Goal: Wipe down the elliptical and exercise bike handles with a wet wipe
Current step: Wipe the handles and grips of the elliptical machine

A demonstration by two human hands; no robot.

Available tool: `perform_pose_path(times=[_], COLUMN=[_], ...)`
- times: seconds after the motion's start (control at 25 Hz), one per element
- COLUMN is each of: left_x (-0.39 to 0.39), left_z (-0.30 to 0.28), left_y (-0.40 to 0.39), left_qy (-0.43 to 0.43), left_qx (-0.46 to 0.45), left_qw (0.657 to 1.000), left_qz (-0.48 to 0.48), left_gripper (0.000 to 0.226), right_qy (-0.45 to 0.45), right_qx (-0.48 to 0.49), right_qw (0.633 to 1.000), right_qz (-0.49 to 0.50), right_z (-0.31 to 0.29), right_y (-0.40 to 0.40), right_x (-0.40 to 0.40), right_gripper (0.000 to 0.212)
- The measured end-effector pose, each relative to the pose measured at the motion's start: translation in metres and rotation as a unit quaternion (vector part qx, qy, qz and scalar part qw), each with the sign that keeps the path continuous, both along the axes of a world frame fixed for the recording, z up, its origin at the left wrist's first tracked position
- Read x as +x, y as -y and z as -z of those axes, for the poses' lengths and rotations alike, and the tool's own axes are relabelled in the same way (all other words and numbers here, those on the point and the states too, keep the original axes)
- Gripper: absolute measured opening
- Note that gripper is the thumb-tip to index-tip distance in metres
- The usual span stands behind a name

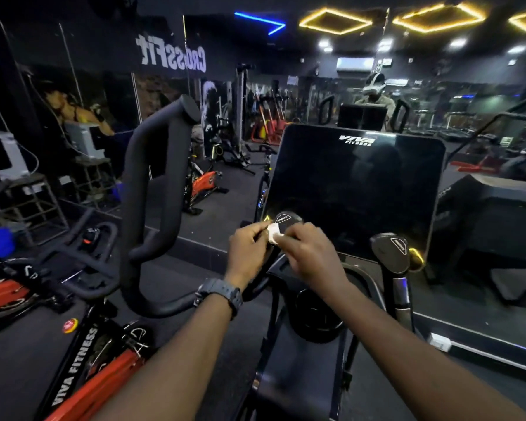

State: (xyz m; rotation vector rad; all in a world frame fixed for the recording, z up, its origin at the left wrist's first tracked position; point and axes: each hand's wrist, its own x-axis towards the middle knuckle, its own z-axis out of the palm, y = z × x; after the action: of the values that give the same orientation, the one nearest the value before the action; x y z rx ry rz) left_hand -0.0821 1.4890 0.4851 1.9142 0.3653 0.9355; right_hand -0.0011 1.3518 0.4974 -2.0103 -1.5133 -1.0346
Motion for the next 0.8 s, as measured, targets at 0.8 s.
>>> perform_pose_path(times=[0.8], left_x=[0.002], left_z=[-0.014], left_y=[-0.002], left_qy=[-0.005], left_qx=[-0.069], left_qw=[0.998], left_qz=[-0.010], left_gripper=[0.020], right_qy=[-0.196], right_qx=[0.092], right_qw=[0.976], right_qz=[0.026], right_z=[-0.026], right_y=[-0.010], right_x=[0.013], right_gripper=[0.023])
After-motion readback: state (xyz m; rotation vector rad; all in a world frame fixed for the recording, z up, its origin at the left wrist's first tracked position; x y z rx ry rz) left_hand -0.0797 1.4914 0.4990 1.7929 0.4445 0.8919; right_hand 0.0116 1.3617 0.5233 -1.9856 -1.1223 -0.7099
